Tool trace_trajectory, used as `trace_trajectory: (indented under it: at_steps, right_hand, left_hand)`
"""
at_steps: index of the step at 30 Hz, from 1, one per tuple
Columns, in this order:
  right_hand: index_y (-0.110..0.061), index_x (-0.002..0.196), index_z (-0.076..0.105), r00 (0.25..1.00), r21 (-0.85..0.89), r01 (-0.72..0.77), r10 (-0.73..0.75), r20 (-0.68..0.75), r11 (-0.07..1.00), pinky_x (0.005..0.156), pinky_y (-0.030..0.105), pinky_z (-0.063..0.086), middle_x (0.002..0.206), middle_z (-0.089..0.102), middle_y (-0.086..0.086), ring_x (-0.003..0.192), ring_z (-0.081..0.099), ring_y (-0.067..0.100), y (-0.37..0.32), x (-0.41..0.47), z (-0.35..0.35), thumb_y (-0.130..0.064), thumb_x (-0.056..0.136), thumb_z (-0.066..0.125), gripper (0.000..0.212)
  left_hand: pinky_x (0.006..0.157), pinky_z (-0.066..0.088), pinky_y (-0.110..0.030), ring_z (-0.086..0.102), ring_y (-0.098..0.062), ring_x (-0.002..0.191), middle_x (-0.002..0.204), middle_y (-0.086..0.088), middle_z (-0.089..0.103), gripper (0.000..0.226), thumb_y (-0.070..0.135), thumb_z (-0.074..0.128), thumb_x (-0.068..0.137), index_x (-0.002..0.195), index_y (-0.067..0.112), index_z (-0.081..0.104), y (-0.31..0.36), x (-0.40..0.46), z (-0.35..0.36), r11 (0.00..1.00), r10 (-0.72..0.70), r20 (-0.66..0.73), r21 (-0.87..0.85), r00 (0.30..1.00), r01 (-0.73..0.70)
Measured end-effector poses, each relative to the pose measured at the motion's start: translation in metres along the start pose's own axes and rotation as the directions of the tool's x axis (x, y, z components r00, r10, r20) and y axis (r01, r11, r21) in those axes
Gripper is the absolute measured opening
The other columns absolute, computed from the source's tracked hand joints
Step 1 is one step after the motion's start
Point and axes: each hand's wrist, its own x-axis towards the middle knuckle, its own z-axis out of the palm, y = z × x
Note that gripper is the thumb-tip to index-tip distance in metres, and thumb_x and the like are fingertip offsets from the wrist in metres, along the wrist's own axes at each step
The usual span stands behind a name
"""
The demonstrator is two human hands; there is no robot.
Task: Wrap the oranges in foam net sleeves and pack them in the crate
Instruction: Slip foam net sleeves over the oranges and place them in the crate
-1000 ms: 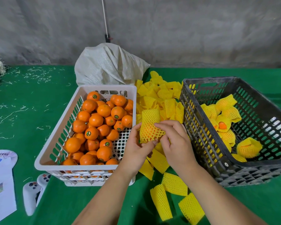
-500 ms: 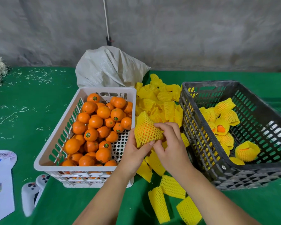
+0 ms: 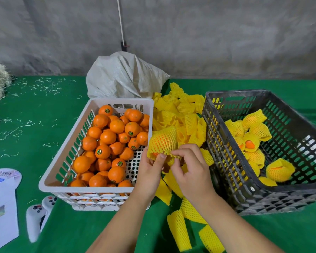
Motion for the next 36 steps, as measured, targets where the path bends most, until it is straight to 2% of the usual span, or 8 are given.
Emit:
trace_trajectory:
  at_steps: [3,8,15,21,26,30,32,36]
  right_hand:
    - [-0.013,0.106,0.057,0.994,0.014,-0.109,0.109,0.028,0.994,0.089,0.038,0.051,0.116,0.046,0.000,0.111,0.053,0.026,0.000,-0.001,0.001,-0.009,0.083,0.059,0.024]
    - [-0.009,0.099,0.061,0.990,0.027,-0.088,0.084,0.116,0.996,0.082,0.047,0.054,0.111,0.046,-0.004,0.107,0.054,0.021,0.005,0.008,-0.011,0.011,0.078,0.057,0.029]
    - [-0.008,0.106,0.070,0.990,-0.048,0.105,-0.100,0.104,0.993,0.087,0.034,0.052,0.114,0.050,0.000,0.106,0.057,0.025,-0.006,0.008,-0.009,-0.007,0.091,0.052,0.024]
    - [-0.022,0.150,0.046,0.946,0.028,-0.249,0.237,0.223,0.968,0.098,0.033,0.052,0.139,0.037,-0.007,0.128,0.041,0.003,-0.001,0.004,-0.003,-0.011,0.091,0.056,0.061]
    - [-0.010,0.137,0.063,0.990,0.003,-0.129,0.129,0.057,0.992,0.082,0.023,0.051,0.111,0.049,-0.009,0.102,0.053,0.002,0.005,0.004,-0.005,0.003,0.096,0.052,0.045]
    - [-0.009,0.128,0.068,0.997,0.018,-0.068,0.068,0.041,0.998,0.081,0.025,0.055,0.113,0.056,-0.004,0.103,0.059,0.008,-0.001,-0.010,0.005,-0.003,0.096,0.056,0.035]
    - [-0.016,0.133,0.062,0.985,0.051,-0.165,0.162,0.056,0.985,0.087,0.031,0.056,0.125,0.051,-0.006,0.114,0.058,0.011,0.000,-0.011,0.007,-0.004,0.094,0.060,0.041]
    - [-0.032,0.161,0.023,0.919,-0.025,-0.324,0.321,0.230,0.946,0.099,0.019,0.045,0.159,0.025,-0.013,0.139,0.036,0.005,0.005,-0.005,0.010,-0.011,0.100,0.057,0.073]
  left_hand:
    - [0.078,0.060,-0.036,0.071,-0.018,0.097,0.110,0.003,0.073,0.053,0.029,0.081,0.082,0.128,0.037,0.056,0.000,-0.001,-0.002,0.999,-0.043,0.110,0.006,0.993,0.042]
    - [0.090,0.060,-0.036,0.069,-0.022,0.116,0.125,-0.002,0.070,0.074,0.022,0.085,0.078,0.141,0.029,0.046,0.003,0.000,-0.004,0.998,-0.066,0.187,0.021,0.980,0.063]
    - [0.093,0.057,-0.026,0.068,-0.023,0.121,0.130,-0.003,0.071,0.058,0.020,0.080,0.085,0.138,0.033,0.061,0.006,-0.004,0.000,0.995,0.099,0.045,-0.021,0.994,-0.098]
    - [0.095,0.059,-0.043,0.065,-0.033,0.124,0.136,-0.008,0.064,0.075,0.013,0.078,0.085,0.148,0.037,0.046,0.005,0.000,-0.006,0.999,0.020,0.093,-0.033,0.995,-0.017]
    - [0.084,0.062,-0.040,0.071,-0.028,0.108,0.121,-0.006,0.071,0.069,0.012,0.075,0.085,0.145,0.032,0.047,0.003,0.000,-0.002,0.997,-0.005,0.061,-0.078,0.998,0.010]
    - [0.085,0.060,-0.034,0.070,-0.026,0.108,0.123,-0.012,0.070,0.062,0.020,0.074,0.087,0.144,0.028,0.051,0.005,0.002,-0.002,0.994,-0.009,0.000,-0.108,1.000,0.009]
    - [0.088,0.060,-0.039,0.068,-0.030,0.114,0.127,-0.011,0.067,0.067,0.021,0.079,0.082,0.142,0.027,0.051,0.005,0.002,-0.003,0.997,-0.009,0.015,-0.076,1.000,0.010]
    - [0.099,0.058,-0.044,0.063,-0.029,0.127,0.138,-0.007,0.061,0.069,0.009,0.080,0.086,0.142,0.026,0.045,0.004,0.002,-0.006,1.000,-0.013,0.087,-0.008,0.996,0.013]
